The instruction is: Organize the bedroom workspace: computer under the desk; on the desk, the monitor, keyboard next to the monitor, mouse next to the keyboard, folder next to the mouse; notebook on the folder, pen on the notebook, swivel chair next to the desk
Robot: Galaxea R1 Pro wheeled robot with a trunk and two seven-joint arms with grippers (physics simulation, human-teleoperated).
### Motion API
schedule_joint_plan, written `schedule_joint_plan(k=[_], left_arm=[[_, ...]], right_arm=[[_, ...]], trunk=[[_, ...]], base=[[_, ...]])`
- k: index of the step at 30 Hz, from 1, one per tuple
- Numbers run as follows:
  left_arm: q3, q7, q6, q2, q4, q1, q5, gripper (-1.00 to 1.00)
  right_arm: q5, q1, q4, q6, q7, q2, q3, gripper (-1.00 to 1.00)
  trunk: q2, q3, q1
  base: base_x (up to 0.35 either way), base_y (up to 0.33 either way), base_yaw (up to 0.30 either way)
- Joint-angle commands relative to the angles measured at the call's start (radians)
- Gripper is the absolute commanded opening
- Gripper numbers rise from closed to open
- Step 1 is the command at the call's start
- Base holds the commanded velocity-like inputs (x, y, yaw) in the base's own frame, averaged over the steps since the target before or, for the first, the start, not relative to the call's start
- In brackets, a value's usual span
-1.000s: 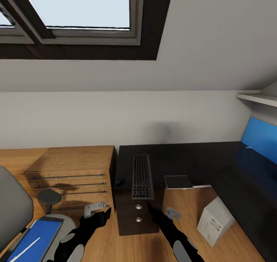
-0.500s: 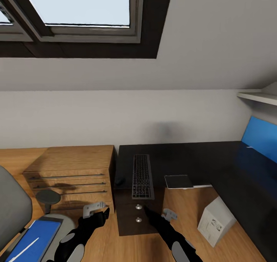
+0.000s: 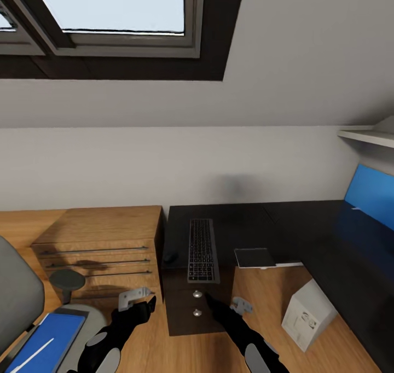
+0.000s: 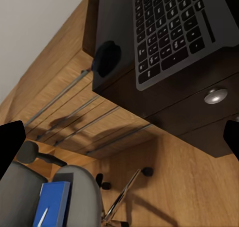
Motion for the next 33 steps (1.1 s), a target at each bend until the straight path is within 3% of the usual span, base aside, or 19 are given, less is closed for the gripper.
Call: schedule_joint_plan(k=[1,10,18,33], left_arm=[[-0.003,0.009,0.001,0.001,-0.002,-0.001,0.008,1.0],[-0.003,0.009,0.001,0.0,-0.002,-0.001,0.01,1.0],[-0.003,0.01,0.001,-0.005,-0.002,-0.001,0.058,1.0],[-0.003,0.011,-0.001,-0.006,-0.002,-0.001,0.058,1.0]], right_arm=[[-0.01,-0.001,0.0,0.004,0.002,0.0,0.0,1.0],[-0.01,-0.001,0.001,0.004,0.003,-0.001,-0.002,1.0],[-0.01,-0.001,0.002,0.004,0.002,0.0,0.0,1.0],[-0.011,-0.001,0.001,0.003,0.001,-0.001,-0.001,1.0]], trunk=[[-0.009,-0.005,0.004],[-0.072,-0.033,0.039],[-0.128,-0.058,0.069],[-0.233,-0.105,0.127]], base=[[-0.047,0.0,0.0],[-0.016,0.0,0.0],[0.0,0.125,0.0],[0.0,0.026,0.0]])
